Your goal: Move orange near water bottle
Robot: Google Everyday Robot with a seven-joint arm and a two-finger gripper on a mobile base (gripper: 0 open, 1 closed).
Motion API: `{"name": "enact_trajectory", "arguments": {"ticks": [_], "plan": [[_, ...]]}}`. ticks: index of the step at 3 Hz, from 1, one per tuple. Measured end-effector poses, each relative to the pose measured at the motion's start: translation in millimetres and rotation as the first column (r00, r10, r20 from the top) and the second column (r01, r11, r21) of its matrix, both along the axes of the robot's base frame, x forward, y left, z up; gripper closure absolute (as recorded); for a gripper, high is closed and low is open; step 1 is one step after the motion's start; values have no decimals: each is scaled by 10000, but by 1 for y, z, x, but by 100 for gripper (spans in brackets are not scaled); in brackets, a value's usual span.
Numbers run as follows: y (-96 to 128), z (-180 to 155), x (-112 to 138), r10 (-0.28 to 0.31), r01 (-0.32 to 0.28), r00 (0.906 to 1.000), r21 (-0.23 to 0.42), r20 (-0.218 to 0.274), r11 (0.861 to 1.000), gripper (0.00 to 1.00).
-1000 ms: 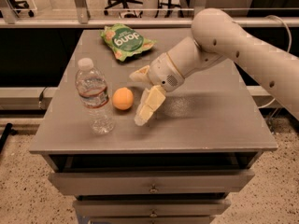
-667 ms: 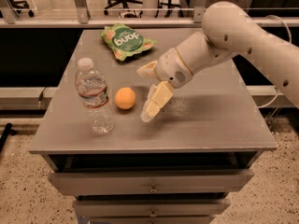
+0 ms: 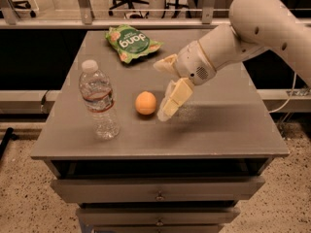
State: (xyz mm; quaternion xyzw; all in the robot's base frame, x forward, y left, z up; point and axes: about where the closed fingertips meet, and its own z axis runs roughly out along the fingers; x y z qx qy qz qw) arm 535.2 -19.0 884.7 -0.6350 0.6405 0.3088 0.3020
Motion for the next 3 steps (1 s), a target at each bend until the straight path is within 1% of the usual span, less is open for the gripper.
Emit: {"name": "enact_trajectory", "arguments": {"ticks": [1,2,3], "plan": [[-18,8,-1,-279,279,9996,-27,91,9996,0],[-32,12,0,-495,496,9987,-41,152,9988,0],[-54,16,6,-796,797,9962,-32,340,9968,0]]}}
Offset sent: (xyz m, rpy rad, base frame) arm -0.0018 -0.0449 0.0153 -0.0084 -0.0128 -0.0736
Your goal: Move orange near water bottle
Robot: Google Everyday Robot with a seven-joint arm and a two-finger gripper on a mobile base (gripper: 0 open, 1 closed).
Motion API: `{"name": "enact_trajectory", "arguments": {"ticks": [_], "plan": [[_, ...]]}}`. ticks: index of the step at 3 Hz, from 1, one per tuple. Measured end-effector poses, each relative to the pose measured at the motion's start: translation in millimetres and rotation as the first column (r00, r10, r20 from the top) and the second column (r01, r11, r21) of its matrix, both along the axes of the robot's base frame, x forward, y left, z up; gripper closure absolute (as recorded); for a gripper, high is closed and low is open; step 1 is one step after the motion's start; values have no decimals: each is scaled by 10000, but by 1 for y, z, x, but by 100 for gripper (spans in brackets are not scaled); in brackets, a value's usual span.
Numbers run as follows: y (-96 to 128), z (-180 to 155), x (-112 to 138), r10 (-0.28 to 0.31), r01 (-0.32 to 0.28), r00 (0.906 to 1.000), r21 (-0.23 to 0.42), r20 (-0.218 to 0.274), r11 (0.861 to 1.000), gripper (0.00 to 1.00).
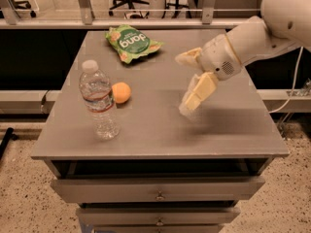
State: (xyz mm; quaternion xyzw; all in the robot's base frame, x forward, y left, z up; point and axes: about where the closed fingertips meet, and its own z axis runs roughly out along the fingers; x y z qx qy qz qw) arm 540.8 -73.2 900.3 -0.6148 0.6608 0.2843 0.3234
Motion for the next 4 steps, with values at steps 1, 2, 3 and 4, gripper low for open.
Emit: {"name": "enact_trajectory", "arguments": {"ticks": [1,2,3,4], "plan": [[-26,6,12,-300,299,9993,57,233,9995,0],[-62,22,34,-667,635,9957,514,636,9967,0],[-86,38,46,-949,860,9906,915,983,9921,0],[-86,38,46,-948,859,9906,916,982,9921,0]]}}
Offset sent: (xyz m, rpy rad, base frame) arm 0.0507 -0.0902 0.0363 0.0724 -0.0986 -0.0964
